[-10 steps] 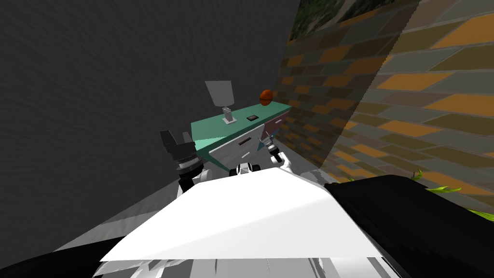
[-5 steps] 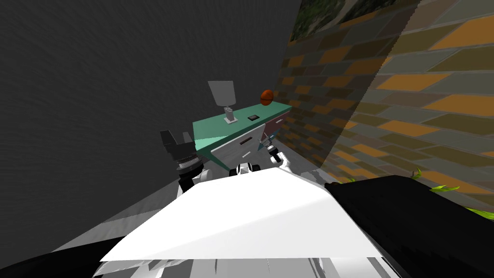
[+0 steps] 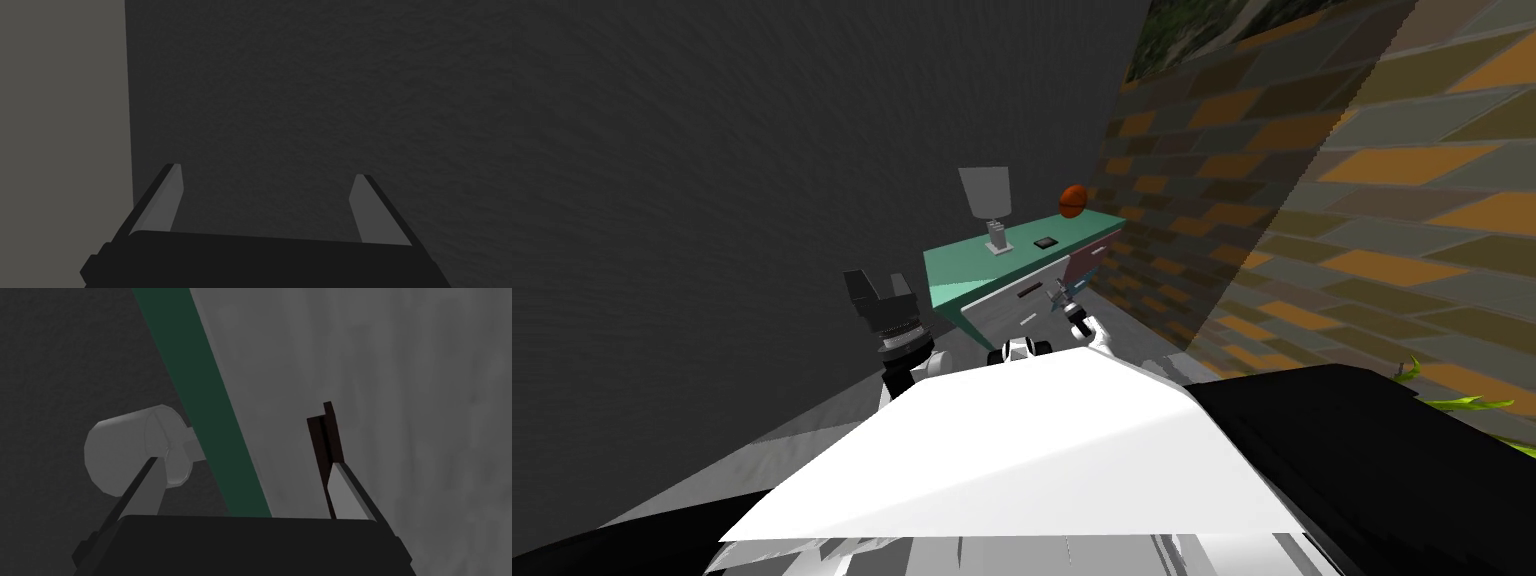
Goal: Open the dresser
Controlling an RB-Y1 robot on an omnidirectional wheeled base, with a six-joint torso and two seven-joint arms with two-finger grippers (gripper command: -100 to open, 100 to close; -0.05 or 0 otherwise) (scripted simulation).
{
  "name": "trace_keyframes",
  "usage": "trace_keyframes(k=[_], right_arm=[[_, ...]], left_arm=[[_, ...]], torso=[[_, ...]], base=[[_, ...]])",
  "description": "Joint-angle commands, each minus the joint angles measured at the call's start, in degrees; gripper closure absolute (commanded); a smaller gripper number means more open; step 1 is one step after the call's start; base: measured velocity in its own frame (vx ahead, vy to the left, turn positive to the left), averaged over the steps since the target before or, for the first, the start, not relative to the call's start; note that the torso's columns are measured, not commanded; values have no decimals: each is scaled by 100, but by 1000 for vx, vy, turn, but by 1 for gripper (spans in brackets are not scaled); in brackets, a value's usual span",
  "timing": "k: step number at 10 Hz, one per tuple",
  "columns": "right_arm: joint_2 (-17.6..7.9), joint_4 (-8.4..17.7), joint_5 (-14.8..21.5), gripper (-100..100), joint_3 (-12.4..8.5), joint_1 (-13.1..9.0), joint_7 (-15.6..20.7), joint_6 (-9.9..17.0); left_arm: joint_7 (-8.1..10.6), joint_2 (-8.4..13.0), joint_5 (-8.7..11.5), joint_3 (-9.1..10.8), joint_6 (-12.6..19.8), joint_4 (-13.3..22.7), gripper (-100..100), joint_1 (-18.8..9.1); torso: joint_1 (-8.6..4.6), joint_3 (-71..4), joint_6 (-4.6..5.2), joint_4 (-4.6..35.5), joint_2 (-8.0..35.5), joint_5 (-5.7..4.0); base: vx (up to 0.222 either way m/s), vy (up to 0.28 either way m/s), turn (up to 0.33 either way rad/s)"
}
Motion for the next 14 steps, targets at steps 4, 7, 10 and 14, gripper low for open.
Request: trace_keyframes(k=[4,7,10,14], right_arm=[[160,478,303,-100,-38,-163,807,-135],[370,803,507,-100,-66,-271,1276,-225],[646,1064,671,-100,-89,-358,1662,-297],[1346,1359,851,-100,-116,-454,2079,-377]], left_arm=[[0,1,0,1,0,0,0,0],[0,1,0,1,0,0,0,0],[0,1,0,1,0,0,0,0],[0,1,0,1,0,0,0,0]], torso=[[-22,3,-1,1,5,-8],[-18,2,0,1,4,-6],[-15,6,-1,3,10,-5],[-21,1,-1,1,2,-7]], base=[[-16,37,22],[-20,42,17],[-35,52,22],[-17,28,16]])
